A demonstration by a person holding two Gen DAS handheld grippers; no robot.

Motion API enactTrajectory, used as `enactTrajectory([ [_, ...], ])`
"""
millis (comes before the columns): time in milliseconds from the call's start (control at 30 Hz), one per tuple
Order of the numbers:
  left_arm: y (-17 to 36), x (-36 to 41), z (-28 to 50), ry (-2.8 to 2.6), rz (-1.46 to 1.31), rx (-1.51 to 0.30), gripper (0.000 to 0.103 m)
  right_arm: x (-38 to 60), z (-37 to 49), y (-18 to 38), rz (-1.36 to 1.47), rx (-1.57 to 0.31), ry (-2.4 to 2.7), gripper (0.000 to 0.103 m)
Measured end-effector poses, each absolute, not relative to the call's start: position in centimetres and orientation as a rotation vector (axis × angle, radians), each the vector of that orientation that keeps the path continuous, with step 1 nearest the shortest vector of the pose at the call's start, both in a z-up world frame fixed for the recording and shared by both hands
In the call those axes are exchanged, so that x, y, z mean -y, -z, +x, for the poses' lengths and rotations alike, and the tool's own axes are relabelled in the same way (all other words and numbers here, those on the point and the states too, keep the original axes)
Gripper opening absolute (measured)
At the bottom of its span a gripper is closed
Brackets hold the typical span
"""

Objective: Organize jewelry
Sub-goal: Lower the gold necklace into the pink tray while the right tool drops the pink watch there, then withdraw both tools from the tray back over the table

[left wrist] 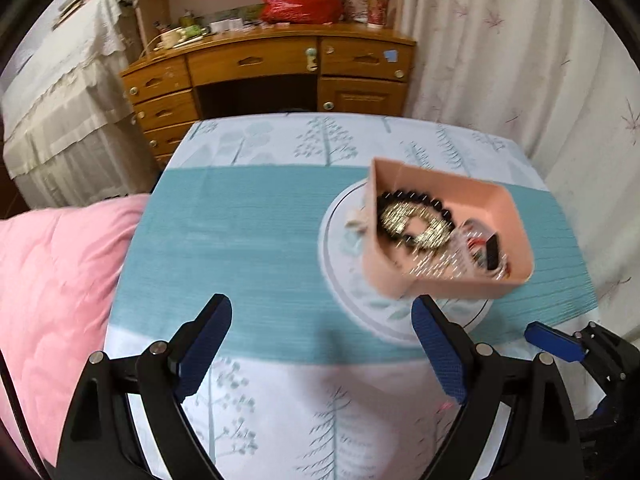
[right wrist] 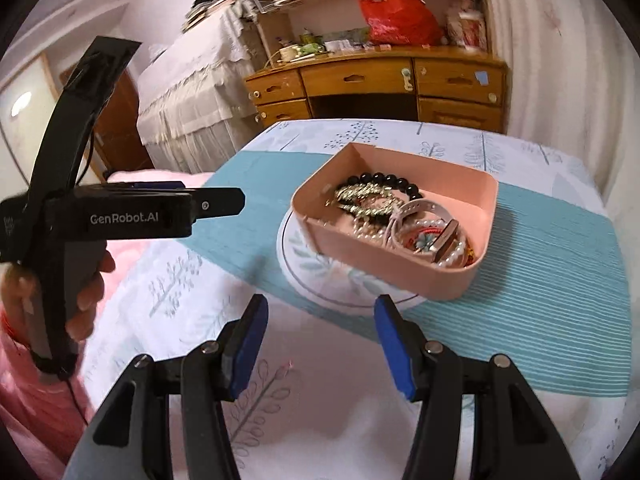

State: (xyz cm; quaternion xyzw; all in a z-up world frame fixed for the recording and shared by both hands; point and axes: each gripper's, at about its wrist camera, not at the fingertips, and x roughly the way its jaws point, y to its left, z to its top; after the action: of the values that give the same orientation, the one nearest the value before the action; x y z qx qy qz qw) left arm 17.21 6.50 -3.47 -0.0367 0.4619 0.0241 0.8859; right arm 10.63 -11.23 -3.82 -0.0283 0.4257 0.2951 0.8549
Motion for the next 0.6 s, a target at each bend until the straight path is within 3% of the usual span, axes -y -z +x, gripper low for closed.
enactTrajectory([
  [600, 8.4, -10.9, 10.7, -0.135, -0.128, -0.975, 0.092, 6.7, 7.2, 7.9, -0.253, -0.977, -0.578, 0.037],
])
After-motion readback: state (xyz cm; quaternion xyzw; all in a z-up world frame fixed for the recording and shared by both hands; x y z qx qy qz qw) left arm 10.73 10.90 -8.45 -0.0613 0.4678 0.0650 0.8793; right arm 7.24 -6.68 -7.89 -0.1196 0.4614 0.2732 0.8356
